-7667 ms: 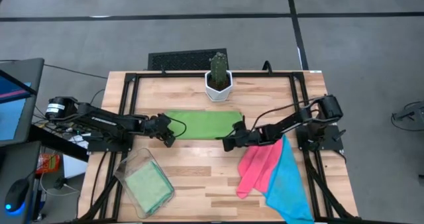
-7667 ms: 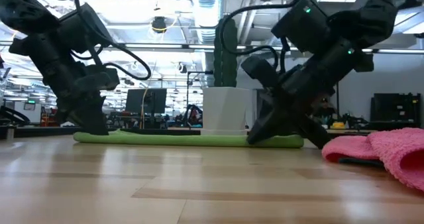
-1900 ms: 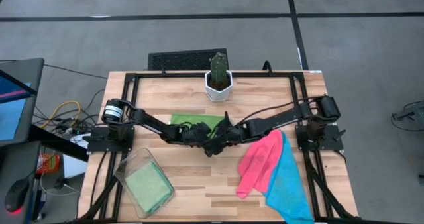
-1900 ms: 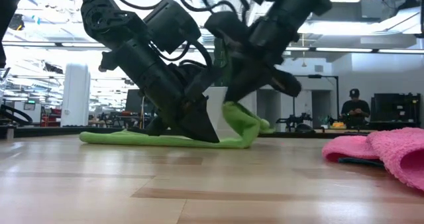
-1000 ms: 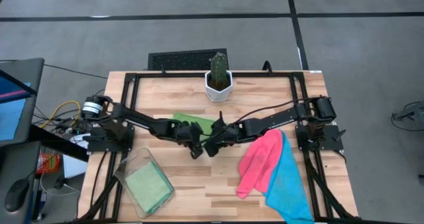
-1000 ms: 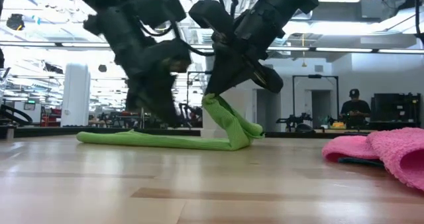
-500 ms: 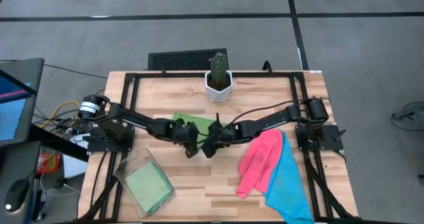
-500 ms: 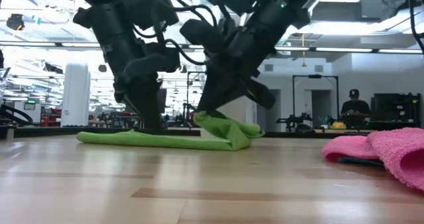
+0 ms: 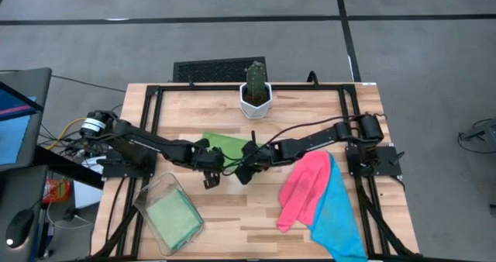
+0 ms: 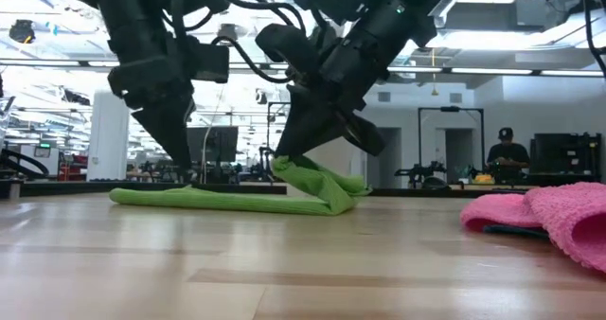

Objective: Fold microfiber towels
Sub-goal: Fold the green microfiber cloth

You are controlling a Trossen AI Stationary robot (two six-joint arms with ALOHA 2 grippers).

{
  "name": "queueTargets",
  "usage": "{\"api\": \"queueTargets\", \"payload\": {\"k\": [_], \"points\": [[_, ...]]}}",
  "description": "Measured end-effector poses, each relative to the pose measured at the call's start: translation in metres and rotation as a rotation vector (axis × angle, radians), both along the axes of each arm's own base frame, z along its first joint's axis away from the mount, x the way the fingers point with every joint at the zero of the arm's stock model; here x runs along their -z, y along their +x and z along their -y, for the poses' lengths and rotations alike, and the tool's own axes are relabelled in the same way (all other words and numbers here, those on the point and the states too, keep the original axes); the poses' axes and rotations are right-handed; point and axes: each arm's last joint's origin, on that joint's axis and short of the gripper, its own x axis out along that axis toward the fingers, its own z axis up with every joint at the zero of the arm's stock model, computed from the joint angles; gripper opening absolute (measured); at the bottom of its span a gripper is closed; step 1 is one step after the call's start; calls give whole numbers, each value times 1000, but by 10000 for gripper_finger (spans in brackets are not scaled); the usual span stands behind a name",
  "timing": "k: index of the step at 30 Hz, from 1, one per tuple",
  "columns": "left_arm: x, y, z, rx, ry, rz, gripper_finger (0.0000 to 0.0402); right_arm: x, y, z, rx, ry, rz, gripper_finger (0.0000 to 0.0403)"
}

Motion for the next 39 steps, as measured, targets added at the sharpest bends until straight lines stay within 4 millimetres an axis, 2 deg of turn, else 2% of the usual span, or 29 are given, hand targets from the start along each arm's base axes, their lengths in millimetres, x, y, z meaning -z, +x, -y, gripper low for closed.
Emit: {"api": "queueTargets", "payload": {"k": [10, 19, 27, 31, 37, 39], "points": [[1, -2, 0, -8, -29, -22, 0, 1, 1, 3, -3, 0, -2, 58], [4, -11, 0, 10, -45, -132, 0, -1, 3, 4, -76, 17, 30, 111], [5, -13, 0, 15, -48, -155, 0, -3, 4, 4, -111, 24, 41, 171], [-5, -6, 5, 38, -90, -24, 0, -31, -11, 3, -116, 2, 11, 181], [-29, 14, 14, 108, -133, 301, 0, -65, -61, -3, -60, -250, -216, 178], [-33, 18, 14, 92, -117, 355, 0, -72, -74, 0, -7, -271, -272, 180]]}}
